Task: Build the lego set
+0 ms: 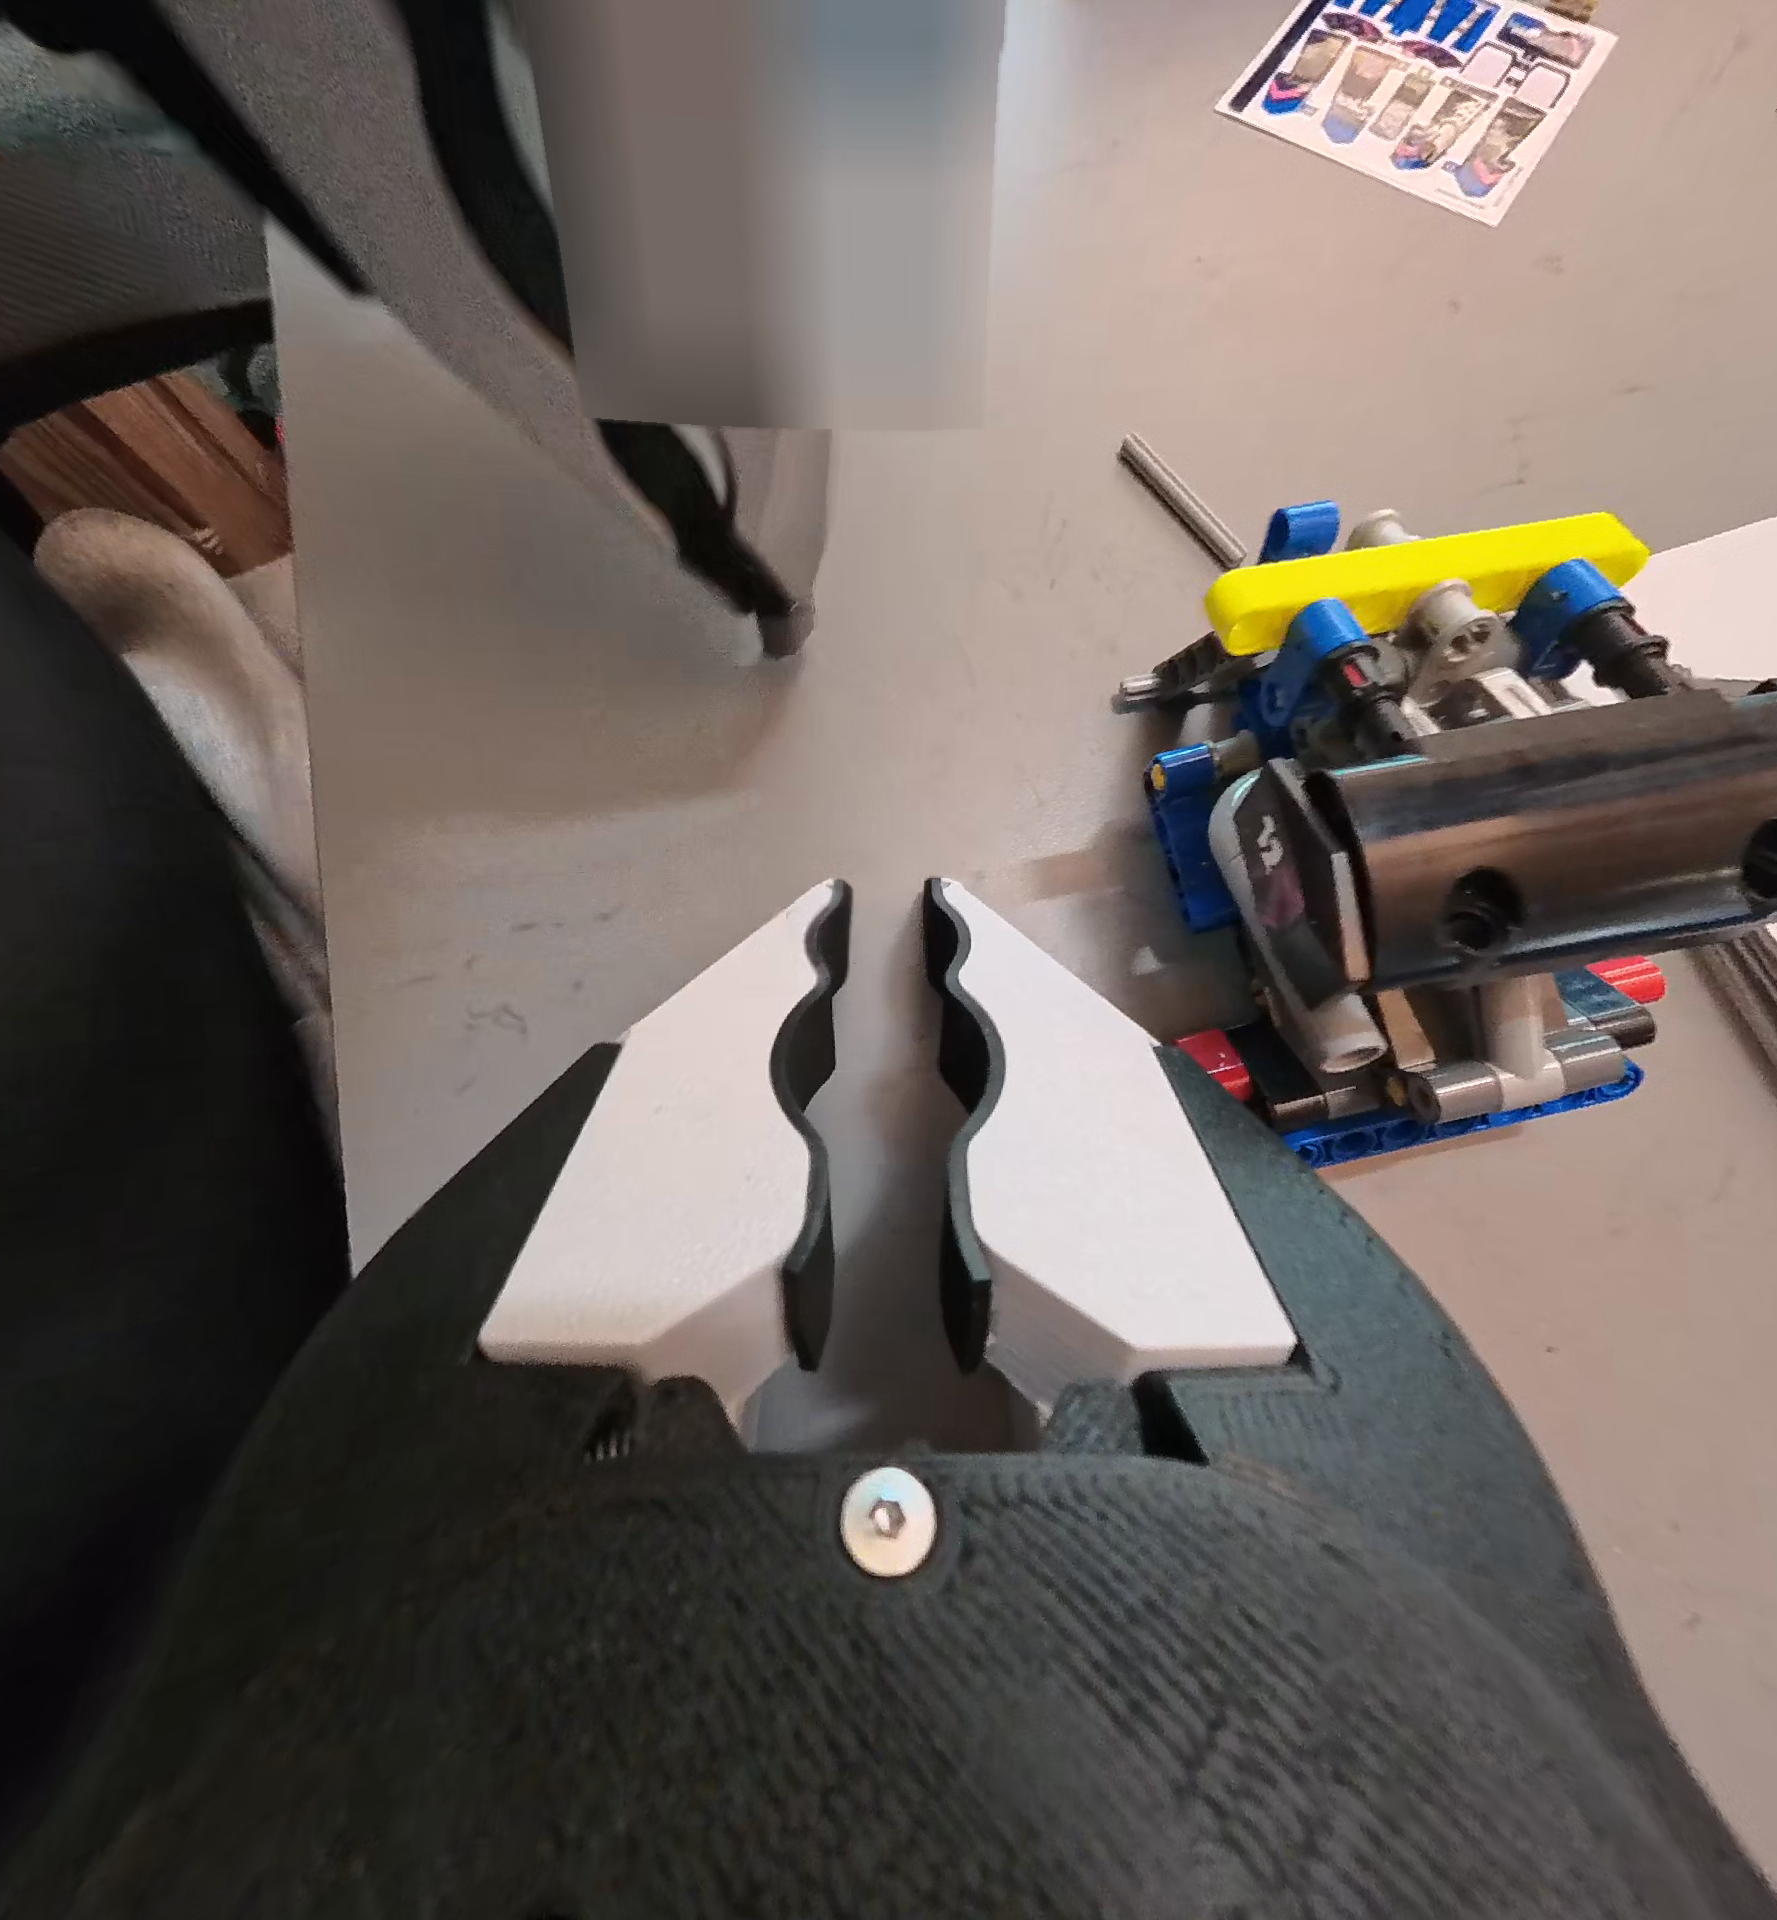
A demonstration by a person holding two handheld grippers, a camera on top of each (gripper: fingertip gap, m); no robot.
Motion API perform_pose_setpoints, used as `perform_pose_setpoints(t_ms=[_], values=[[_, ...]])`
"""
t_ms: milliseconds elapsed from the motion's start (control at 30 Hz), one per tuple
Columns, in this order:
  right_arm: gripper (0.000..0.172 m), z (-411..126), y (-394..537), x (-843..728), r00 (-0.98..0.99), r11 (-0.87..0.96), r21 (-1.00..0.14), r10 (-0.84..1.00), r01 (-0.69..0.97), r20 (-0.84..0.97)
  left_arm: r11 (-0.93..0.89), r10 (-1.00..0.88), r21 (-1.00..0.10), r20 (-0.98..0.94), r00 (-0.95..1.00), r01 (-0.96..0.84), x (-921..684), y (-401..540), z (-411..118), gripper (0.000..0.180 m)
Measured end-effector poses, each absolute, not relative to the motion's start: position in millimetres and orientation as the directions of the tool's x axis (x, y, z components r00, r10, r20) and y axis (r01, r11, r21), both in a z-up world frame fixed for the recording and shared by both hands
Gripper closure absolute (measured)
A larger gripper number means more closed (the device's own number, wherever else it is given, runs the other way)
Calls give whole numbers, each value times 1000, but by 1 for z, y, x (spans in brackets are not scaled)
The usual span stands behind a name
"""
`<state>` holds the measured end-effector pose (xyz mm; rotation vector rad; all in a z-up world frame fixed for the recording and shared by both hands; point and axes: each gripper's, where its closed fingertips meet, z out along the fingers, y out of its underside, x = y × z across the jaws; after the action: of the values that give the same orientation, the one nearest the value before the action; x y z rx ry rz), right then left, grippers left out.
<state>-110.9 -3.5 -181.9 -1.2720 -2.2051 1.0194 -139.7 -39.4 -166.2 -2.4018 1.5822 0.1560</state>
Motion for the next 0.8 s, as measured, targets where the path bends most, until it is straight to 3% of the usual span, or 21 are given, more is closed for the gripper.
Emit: perform_pose_setpoints(t_ms=[100, 167, 267, 400, 500, 700, 800], values=[[159, -182, -7, -105, -545, 356, -755, 838, 551, -3, -481, -726, -519, -217, 653, -707, -144, -32, -140, 176], [157, -181, -12, -102, -582, 390, -756, 813, 526, 14, -439, -626, -742, -152, 765, -506, -151, -31, -116, 176], [152, -179, -18, -104, -612, 445, -761, 787, 472, 80, -261, -530, -941, -46, 847, -215, -168, -38, -80, 176], [156, -173, -28, -115, -601, 476, -778, 783, 410, 162, -65, -413, -998, 52, 909, 27, -215, -46, -54, 176], [157, -174, -24, -134, -533, 491, -761, 815, 425, 228, 1, -435, -990, 128, 892, 142, -233, -49, -42, 176], [158, -179, -8, -161, -437, 524, -670, 842, 526, 316, -6, -531, -989, 126, 838, 145, -244, -43, -40, 176], [158, -174, -4, -172, -397, 499, -683, 861, 534, 319, 1, -550, -977, 179, 816, 215, -254, -44, -38, 176]])
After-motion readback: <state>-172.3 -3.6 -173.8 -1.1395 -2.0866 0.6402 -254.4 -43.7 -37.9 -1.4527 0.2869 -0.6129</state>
